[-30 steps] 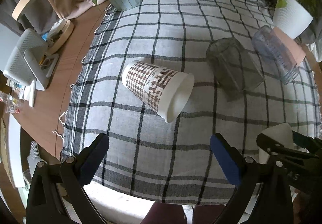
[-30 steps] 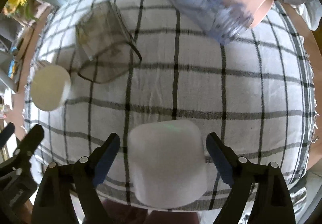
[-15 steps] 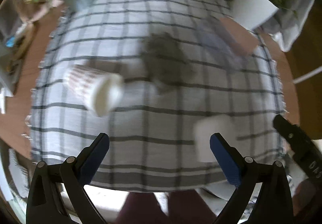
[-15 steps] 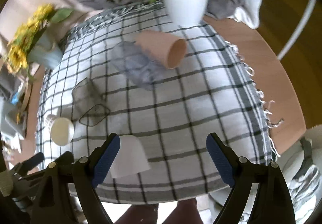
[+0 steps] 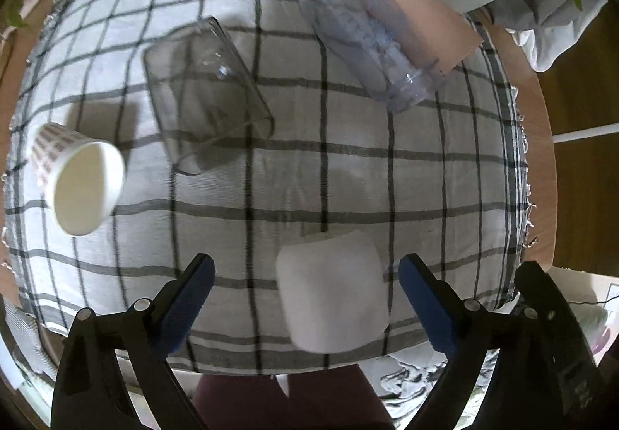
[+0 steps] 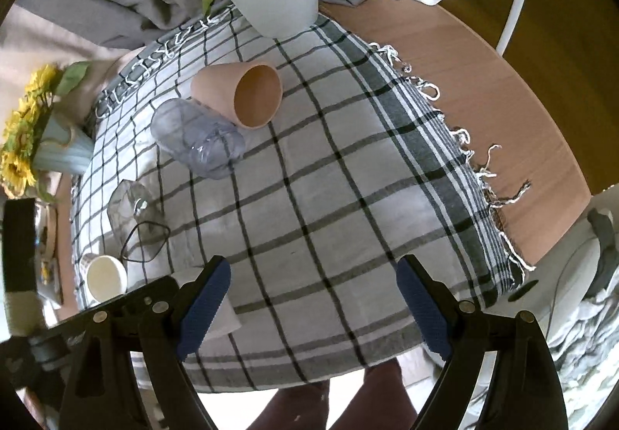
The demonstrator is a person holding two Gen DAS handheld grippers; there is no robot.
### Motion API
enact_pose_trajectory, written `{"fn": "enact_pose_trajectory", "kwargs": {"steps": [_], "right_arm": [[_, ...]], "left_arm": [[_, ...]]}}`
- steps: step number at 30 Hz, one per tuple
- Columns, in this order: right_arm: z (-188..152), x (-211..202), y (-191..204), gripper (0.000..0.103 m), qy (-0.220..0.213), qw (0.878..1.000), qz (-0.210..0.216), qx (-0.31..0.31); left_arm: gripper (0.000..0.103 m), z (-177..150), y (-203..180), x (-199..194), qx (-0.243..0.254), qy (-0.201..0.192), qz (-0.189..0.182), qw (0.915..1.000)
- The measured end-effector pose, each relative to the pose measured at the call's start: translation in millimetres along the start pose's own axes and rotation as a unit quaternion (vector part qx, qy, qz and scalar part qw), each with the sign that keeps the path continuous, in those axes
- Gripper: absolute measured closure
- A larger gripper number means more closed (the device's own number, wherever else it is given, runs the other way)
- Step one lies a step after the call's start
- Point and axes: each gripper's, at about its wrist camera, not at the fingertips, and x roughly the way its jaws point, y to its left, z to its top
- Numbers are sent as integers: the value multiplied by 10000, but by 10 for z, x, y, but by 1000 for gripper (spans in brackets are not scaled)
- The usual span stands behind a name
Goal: Flip cup upside down
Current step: 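Lower the inverted white cup onto the cloth with the right gripper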
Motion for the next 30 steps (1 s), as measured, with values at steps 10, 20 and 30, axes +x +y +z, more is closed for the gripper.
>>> {"fn": "enact_pose_trajectory", "kwargs": {"steps": [10, 20, 30], "right_arm": [[26, 143, -135, 15, 159, 9998, -98, 84], [22, 220, -155, 15, 278, 9995, -121, 45], [5, 165, -161, 15, 199, 9996, -178, -29]], "left_arm": [[27, 54, -81, 289, -88, 377, 44, 9992], [37, 98, -132, 288, -34, 284, 62, 9996], [38, 146, -279, -114, 606, -874, 227, 9941]]}}
